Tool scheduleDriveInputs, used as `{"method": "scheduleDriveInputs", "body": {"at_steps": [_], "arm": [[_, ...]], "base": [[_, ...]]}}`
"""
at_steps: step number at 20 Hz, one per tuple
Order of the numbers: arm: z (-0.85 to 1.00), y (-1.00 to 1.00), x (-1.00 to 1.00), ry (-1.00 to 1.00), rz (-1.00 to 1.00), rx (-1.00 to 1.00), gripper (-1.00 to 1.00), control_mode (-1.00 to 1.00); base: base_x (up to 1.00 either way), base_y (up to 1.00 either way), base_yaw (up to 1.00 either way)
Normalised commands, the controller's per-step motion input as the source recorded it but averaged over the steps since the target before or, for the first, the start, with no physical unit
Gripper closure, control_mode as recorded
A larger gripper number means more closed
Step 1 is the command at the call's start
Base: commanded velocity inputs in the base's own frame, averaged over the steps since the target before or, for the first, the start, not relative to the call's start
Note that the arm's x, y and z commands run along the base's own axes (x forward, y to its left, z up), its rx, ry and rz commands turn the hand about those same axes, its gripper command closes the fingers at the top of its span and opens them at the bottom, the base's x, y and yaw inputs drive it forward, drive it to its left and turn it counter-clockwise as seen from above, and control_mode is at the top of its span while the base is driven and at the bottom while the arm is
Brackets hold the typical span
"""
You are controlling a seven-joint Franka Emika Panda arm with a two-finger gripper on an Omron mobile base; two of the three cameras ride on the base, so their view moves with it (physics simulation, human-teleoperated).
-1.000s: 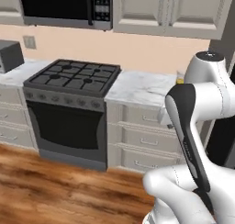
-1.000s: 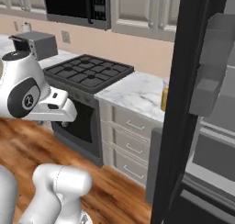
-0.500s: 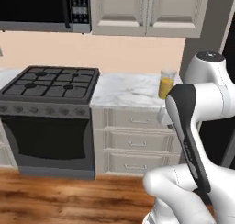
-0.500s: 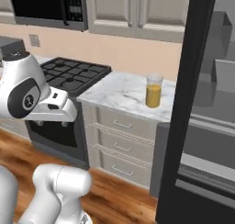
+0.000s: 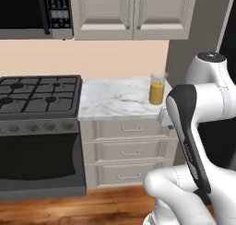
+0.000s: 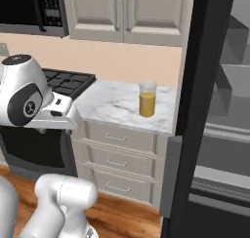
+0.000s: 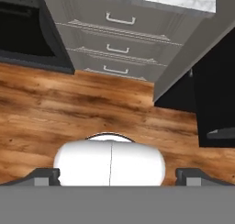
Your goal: Move the chili pepper and sausage from the second highest shelf to the top shelf to make space. Then, place the pitcher from the counter on the cleared second highest shelf.
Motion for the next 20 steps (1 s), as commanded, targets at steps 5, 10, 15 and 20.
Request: {"method": "scheduleDriveInputs", "body": {"at_steps": [5, 10, 15, 20], "arm": [[0.00, 0.00, 0.00, 0.00, 0.00, 0.00, -1.00, 1.00], [0.00, 0.00, 0.00, 0.00, 0.00, 0.00, -1.00, 1.00], [0.00, 0.00, 0.00, 0.00, 0.00, 0.00, -1.00, 1.00], [0.00, 0.00, 0.00, 0.00, 0.00, 0.00, -1.00, 1.00]], "base": [[0.61, 0.39, -0.28], [0.62, 0.44, -0.27], [0.62, 0.37, -0.26], [0.54, 0.30, -0.25]]}}
